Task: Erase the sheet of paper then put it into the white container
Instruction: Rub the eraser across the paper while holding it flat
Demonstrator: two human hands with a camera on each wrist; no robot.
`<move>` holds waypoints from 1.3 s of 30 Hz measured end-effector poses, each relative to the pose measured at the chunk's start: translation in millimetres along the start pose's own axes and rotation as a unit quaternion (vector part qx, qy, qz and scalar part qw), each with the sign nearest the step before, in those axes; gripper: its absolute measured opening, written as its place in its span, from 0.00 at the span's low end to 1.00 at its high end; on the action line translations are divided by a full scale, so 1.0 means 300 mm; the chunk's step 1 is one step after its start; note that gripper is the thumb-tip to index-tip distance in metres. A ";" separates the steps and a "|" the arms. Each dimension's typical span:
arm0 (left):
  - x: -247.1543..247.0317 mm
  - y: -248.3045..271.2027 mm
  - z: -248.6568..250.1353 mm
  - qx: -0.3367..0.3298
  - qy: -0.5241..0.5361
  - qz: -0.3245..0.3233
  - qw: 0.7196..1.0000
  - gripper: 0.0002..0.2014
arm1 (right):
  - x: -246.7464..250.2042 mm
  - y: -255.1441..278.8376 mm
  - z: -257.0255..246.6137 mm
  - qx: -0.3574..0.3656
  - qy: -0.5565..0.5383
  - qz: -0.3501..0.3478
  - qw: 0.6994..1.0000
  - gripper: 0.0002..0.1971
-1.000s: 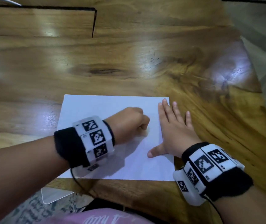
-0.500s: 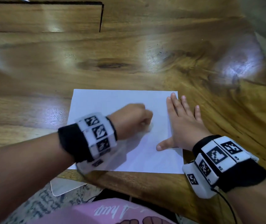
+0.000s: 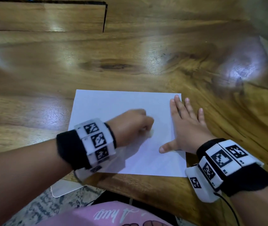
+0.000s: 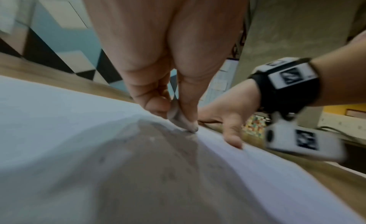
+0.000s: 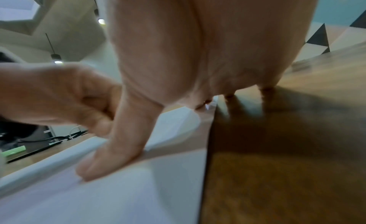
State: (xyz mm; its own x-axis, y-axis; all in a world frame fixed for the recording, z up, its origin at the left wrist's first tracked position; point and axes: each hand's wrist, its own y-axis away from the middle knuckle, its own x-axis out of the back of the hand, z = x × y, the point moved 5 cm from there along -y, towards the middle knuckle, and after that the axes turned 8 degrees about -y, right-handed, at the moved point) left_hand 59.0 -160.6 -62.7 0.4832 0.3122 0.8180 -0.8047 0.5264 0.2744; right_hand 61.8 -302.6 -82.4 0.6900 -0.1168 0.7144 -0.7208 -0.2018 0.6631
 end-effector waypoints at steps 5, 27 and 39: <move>-0.044 0.025 -0.020 0.048 0.101 -0.016 0.994 0.05 | -0.002 -0.002 0.003 0.001 -0.004 0.001 1.000 0.75; 0.006 -0.154 0.112 -0.002 -0.046 0.008 0.999 0.05 | -0.007 0.054 0.049 0.013 0.046 0.008 0.999 0.72; -0.013 -0.043 0.075 -0.070 -0.068 -0.018 0.995 0.11 | -0.003 0.057 0.035 0.011 0.054 -0.005 0.998 0.71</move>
State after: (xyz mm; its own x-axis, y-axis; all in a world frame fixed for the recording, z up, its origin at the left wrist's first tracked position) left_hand 60.0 -186.4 -58.0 0.4510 0.1863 0.8728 -0.7277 0.6430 0.2388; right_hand 49.5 -316.3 -74.2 0.6848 -0.0088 0.7287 -0.7117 -0.2230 0.6662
